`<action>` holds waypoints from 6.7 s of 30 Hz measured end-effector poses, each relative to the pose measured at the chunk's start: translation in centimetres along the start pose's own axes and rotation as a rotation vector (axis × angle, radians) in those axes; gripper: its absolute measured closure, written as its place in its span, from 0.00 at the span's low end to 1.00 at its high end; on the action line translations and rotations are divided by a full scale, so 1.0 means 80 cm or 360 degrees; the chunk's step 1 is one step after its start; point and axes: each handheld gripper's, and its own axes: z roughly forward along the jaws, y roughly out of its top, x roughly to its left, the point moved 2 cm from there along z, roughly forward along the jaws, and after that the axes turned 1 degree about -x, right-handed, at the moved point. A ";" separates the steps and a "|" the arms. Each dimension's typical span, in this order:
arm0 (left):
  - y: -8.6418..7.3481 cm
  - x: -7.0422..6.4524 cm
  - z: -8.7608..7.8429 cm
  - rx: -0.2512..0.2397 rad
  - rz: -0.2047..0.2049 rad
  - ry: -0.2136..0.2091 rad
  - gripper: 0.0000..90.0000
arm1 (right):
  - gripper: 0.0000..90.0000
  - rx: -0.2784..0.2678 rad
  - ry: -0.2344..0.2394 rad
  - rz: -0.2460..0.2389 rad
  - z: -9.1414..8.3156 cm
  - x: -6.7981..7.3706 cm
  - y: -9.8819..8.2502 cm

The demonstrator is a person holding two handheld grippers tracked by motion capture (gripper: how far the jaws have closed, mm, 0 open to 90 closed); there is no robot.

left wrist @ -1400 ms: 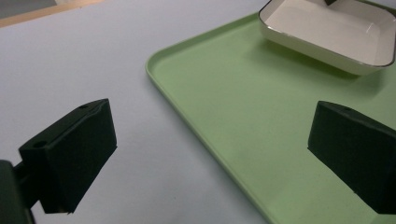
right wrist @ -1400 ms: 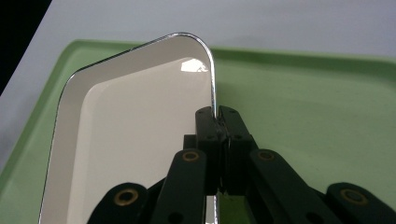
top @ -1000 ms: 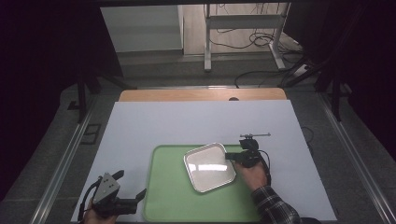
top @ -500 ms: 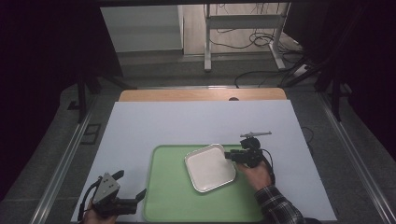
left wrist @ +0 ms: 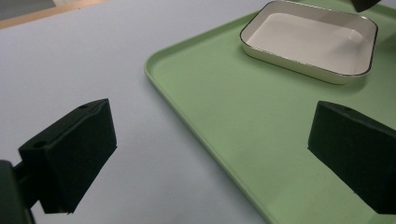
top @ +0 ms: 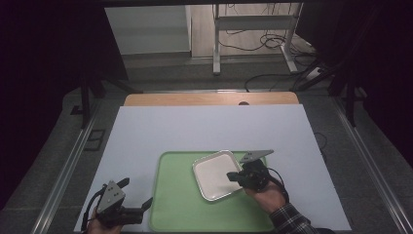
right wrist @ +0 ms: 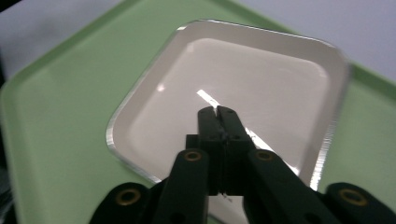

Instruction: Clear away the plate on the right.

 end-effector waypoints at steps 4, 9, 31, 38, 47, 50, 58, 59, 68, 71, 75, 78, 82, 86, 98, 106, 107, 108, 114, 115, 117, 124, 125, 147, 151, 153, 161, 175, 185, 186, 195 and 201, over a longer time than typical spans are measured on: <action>0.000 0.000 0.000 -0.0002 -0.0002 -0.0001 0.01 | 1.00 0.0040 0.0034 -0.0099 0.001 0.021 -0.003; 0.000 0.000 0.000 0.0003 0.0002 0.0000 0.01 | 1.00 0.0100 0.0063 -0.0169 0.002 0.047 -0.016; 0.000 -0.001 0.000 0.0005 0.0009 0.0001 0.01 | 1.00 0.0244 0.0023 -0.0173 0.031 0.053 -0.035; 0.000 -0.001 0.000 0.0005 0.0011 0.0001 0.01 | 1.00 0.0232 0.0020 -0.0201 0.041 0.058 -0.028; 0.000 -0.001 0.000 0.0003 0.0011 0.0002 0.01 | 1.00 0.0210 0.0032 -0.0201 0.051 0.062 -0.022; 0.000 -0.001 0.000 0.0003 0.0012 0.0003 0.01 | 1.00 0.0203 0.0038 -0.0202 0.055 0.063 -0.020; 0.000 0.000 -0.001 -0.0001 0.0003 0.0012 0.00 | 1.00 0.0181 0.0033 -0.0213 0.065 0.067 -0.015; 0.000 0.000 -0.001 -0.0001 0.0004 0.0013 0.00 | 1.00 0.0177 0.0033 -0.0203 0.066 0.067 -0.014; 0.000 0.001 -0.001 -0.0006 0.0000 0.0024 0.00 | 1.00 0.0155 0.0022 -0.0191 0.069 0.064 -0.012; 0.000 0.001 -0.001 -0.0006 -0.0001 0.0027 0.00 | 1.00 0.0154 0.0022 -0.0190 0.070 0.064 -0.012; 0.000 0.001 -0.002 -0.0009 -0.0002 0.0032 0.00 | 1.00 0.0159 0.0015 -0.0194 0.070 0.065 -0.013; 0.000 0.002 -0.002 -0.0010 -0.0006 0.0037 0.00 | 1.00 0.0157 0.0028 -0.0190 0.070 0.066 -0.013; 0.000 0.002 -0.003 -0.0014 -0.0012 0.0047 0.00 | 1.00 0.0140 0.0045 -0.0201 0.068 0.069 -0.012; 0.000 0.002 -0.003 -0.0018 -0.0013 0.0049 0.00 | 0.96 0.0130 0.0051 -0.0203 0.067 0.070 -0.011; 0.000 0.002 -0.003 -0.0018 -0.0012 0.0048 0.00 | 0.83 0.0083 0.0054 -0.0185 0.058 0.070 -0.007; 0.000 0.002 -0.003 -0.0015 -0.0009 0.0043 0.00 | 0.75 0.0058 0.0049 -0.0174 0.050 0.069 -0.004; 0.000 0.002 -0.003 -0.0014 -0.0008 0.0042 0.00 | 0.74 0.0054 0.0052 -0.0176 0.050 0.068 -0.003; 0.000 0.002 -0.003 -0.0014 -0.0008 0.0042 0.00 | 0.71 0.0048 0.0061 -0.0168 0.047 0.068 -0.002; 0.000 0.002 -0.003 -0.0014 -0.0006 0.0040 0.00 | 0.64 0.0030 0.0063 -0.0156 0.041 0.068 0.001; 0.000 0.002 -0.003 -0.0015 -0.0006 0.0040 0.00 | 0.62 0.0024 0.0063 -0.0164 0.039 0.067 0.002; 0.000 0.002 -0.003 -0.0015 -0.0006 0.0040 0.00 | 0.59 0.0013 0.0055 -0.0171 0.036 0.067 0.002; 0.000 0.002 -0.003 -0.0015 -0.0006 0.0039 0.00 | 0.55 -0.0014 0.0028 -0.0199 0.028 0.065 0.004; 0.000 0.002 -0.003 -0.0016 -0.0006 0.0039 0.00 | 0.53 -0.0026 0.0023 -0.0205 0.025 0.064 0.005; 0.000 0.001 -0.003 -0.0016 -0.0003 0.0035 0.00 | 0.31 -0.0084 -0.0058 -0.0256 0.006 0.051 0.007; 0.000 0.002 -0.003 -0.0019 -0.0005 0.0036 0.00 | 0.26 -0.0115 -0.0096 -0.0259 0.001 0.048 0.008; 0.000 0.002 -0.003 -0.0020 -0.0005 0.0036 0.00 | 0.24 -0.0129 -0.0109 -0.0265 -0.002 0.046 0.009; 0.001 0.002 -0.003 -0.0021 -0.0005 0.0035 0.00 | 0.16 -0.0148 -0.0147 -0.0263 -0.013 0.041 0.010; 0.000 0.002 -0.004 -0.0027 -0.0005 0.0038 0.00 | 0.10 -0.0164 -0.0189 -0.0291 -0.028 0.041 0.009; 0.000 0.002 -0.004 -0.0026 -0.0005 0.0041 0.00 | 0.10 -0.0176 -0.0218 -0.0282 -0.041 0.035 0.002; 0.000 0.002 -0.004 -0.0026 -0.0005 0.0041 0.00 | 0.10 -0.0176 -0.0218 -0.0282 -0.041 0.035 0.002; 0.000 0.002 -0.004 -0.0025 -0.0005 0.0042 0.00 | 0.10 -0.0184 -0.0247 -0.0279 -0.049 0.030 -0.004; 0.000 0.002 -0.004 -0.0025 -0.0006 0.0042 0.00 | 0.10 -0.0178 -0.0268 -0.0270 -0.054 0.028 -0.010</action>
